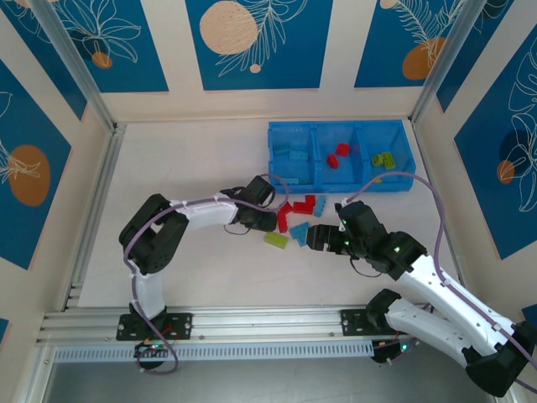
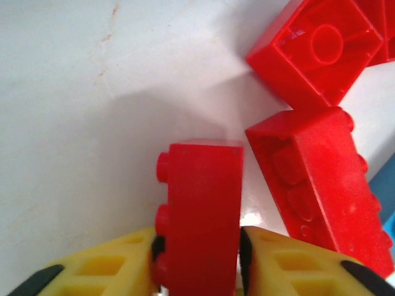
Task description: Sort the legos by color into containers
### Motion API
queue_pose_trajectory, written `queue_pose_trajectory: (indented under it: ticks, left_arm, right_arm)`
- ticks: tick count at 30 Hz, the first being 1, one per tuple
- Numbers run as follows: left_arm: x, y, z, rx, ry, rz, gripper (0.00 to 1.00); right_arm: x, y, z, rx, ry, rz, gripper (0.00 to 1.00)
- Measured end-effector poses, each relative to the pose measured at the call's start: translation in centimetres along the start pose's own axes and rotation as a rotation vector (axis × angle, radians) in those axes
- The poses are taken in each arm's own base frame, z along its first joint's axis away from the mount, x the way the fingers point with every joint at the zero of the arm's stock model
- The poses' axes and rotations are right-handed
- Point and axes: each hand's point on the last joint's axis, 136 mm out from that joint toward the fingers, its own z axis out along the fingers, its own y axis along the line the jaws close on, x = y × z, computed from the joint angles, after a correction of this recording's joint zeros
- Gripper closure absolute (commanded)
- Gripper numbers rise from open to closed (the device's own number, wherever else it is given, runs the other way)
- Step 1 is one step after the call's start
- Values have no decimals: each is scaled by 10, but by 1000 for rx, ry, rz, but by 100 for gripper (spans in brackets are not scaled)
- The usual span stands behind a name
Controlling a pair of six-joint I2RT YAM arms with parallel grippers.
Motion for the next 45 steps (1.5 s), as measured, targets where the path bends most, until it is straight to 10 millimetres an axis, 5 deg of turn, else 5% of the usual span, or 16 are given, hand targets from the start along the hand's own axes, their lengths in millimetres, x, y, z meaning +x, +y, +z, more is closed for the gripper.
queue_pose_trajectory:
  ticks: [5, 9, 12, 17, 23, 29, 33, 38, 41, 45]
  left_arm:
    - [0, -4, -4, 25, -8, 7, 83]
    - [-4, -16, -36, 22, -69, 61, 84]
    - [-22, -58, -74, 86, -170, 146, 85]
    - [-96, -147, -114, 217, -371, 275, 93]
    - [-196, -187, -82, 182, -537, 369, 87]
    - [-249, -181, -37, 96, -597, 417, 57]
    - [-250, -174, -33, 68, -579, 437, 55]
    - [-240, -174, -54, 90, -548, 443, 59]
    - [-210, -169, -85, 128, -507, 442, 58]
    - [-148, -157, -162, 199, -566, 448, 56]
  right_arm:
    - [0, 1, 0, -3, 2, 11, 13]
    - [1, 0, -3, -4, -3, 23, 13]
    - [-2, -3, -9, 4, -36, 50, 13]
    - [-13, -13, -33, 4, -157, 122, 14]
    - [-14, -21, -46, 8, -206, 171, 14]
    - [-2, -35, -47, 65, -178, 188, 14]
    - [-1, -37, -50, 68, -184, 193, 14]
    - [-1, -37, -50, 68, -185, 193, 14]
    - [-1, -37, -49, 71, -183, 192, 14]
    - [1, -39, -38, 115, -144, 184, 14]
